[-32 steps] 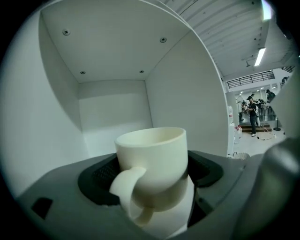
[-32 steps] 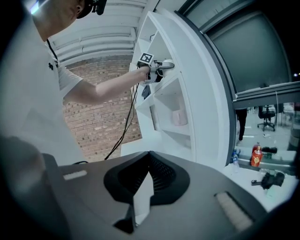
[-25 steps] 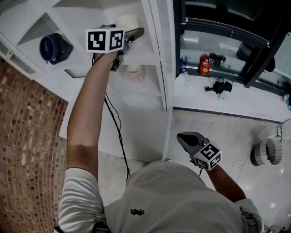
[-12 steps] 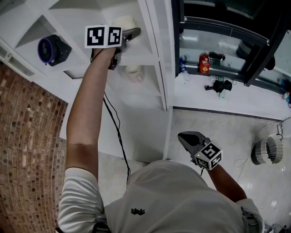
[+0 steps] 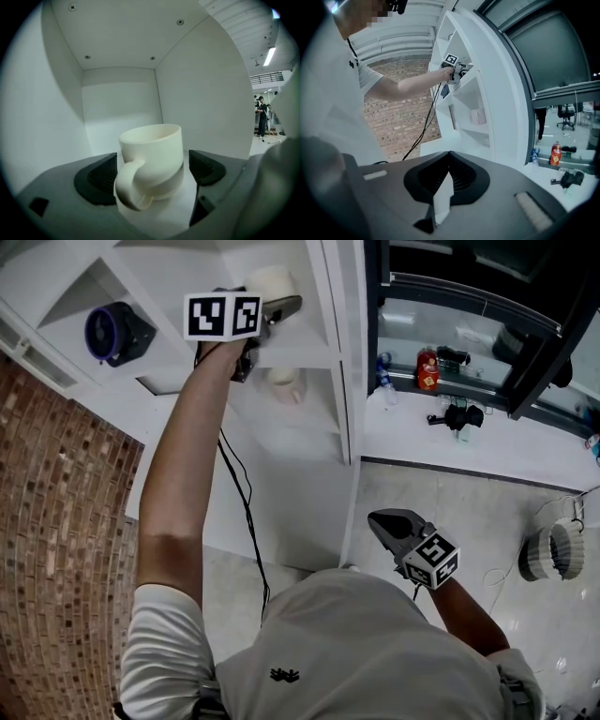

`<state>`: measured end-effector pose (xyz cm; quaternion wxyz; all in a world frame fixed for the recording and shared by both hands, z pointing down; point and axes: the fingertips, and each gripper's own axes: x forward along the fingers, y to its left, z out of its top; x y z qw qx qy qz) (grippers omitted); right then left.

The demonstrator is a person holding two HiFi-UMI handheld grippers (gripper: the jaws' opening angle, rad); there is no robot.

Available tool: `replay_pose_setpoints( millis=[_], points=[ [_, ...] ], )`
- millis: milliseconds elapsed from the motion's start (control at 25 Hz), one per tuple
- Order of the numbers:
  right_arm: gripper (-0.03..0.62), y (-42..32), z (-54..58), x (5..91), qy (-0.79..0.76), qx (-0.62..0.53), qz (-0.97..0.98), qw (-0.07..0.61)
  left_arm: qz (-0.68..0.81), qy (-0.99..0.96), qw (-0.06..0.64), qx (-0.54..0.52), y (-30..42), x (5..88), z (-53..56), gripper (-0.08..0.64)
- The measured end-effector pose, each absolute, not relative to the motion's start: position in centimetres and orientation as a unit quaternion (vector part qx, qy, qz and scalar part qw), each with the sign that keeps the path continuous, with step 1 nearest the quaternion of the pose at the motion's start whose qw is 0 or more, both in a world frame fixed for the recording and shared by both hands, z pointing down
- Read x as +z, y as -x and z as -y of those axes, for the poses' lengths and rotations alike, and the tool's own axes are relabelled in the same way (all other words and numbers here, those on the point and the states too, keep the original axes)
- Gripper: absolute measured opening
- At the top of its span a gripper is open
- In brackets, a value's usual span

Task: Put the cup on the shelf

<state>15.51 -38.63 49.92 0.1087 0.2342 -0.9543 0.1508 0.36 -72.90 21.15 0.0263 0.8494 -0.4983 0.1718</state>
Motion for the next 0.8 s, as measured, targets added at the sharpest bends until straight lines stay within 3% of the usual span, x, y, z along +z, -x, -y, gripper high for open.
replay_pose_setpoints(
  millis=[640, 800],
  points=[
    [0.012, -11.6, 35.9, 49.2, -0.209, 0.138, 0.962, 0.113, 0.49, -0.865, -0.007, 0.107, 3.6, 19.8, 65.8, 0.485],
    [0.012, -10.1, 34.9, 49.0, -0.204, 0.131, 0.963, 0.114, 0.482, -0.87, -0.006, 0.103, 4.8, 20.3, 63.1, 0.443]
  ],
)
